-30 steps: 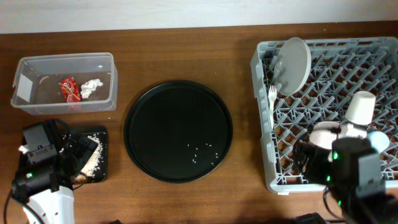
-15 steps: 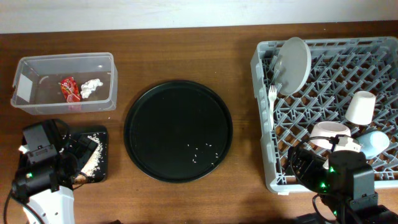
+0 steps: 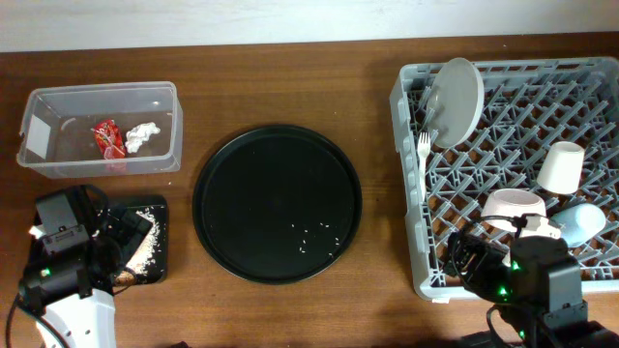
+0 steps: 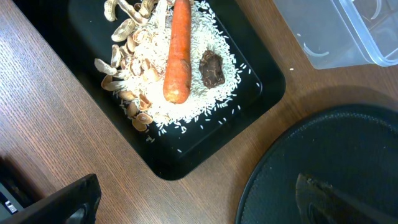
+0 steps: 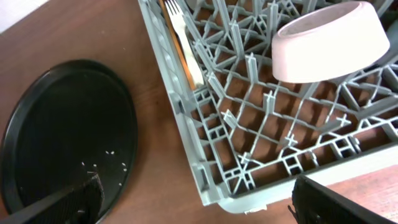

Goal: Sort waste into correct bins and load items into the dishwasher rack
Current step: 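Release the fork and retract the right gripper to the rack's front edge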

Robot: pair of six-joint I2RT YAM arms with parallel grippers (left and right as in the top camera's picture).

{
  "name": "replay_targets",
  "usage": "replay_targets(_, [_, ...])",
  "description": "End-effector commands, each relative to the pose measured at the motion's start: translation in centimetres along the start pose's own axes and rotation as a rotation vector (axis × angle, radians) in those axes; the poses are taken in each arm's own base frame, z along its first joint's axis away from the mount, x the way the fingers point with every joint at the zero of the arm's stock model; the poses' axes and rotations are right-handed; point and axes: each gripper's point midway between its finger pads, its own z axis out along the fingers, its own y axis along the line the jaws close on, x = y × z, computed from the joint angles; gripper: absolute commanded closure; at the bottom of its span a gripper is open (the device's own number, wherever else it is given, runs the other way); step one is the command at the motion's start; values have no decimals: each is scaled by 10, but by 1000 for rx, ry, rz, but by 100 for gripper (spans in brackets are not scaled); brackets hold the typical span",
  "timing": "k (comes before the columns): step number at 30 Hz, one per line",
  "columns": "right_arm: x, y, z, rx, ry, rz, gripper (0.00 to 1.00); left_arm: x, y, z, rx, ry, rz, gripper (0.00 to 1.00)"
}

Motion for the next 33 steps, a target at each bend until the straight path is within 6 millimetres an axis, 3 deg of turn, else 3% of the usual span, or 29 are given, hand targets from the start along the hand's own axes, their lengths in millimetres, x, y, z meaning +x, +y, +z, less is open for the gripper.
replay_targets(1, [3,-3,-3,-29,-45,7,1,-5,0,-5,3,-20,-16,1])
replay_targets(5, [-10,2,6,-136,-223,-36,1,-5,0,-5,3,-20,-16,1])
replay_targets(10, [-16,25,41,-341,-478,-213,1,-5,0,-5,3,-20,-16,1])
replay_targets(18, [-13,14,81,-391,-638,-208,1,-5,0,-5,3,-20,-16,1])
replay_targets(24, [-29,-3,82,-328,-737,-189,1,-5,0,-5,3,-20,-16,1])
replay_targets(29, [-42,1,71,-294,-873,-337,1,-5,0,-5,3,-20,-16,1])
replay_targets(33, [-40,0,73,-241,-879,-443,2,-5,0,-5,3,-20,-16,1])
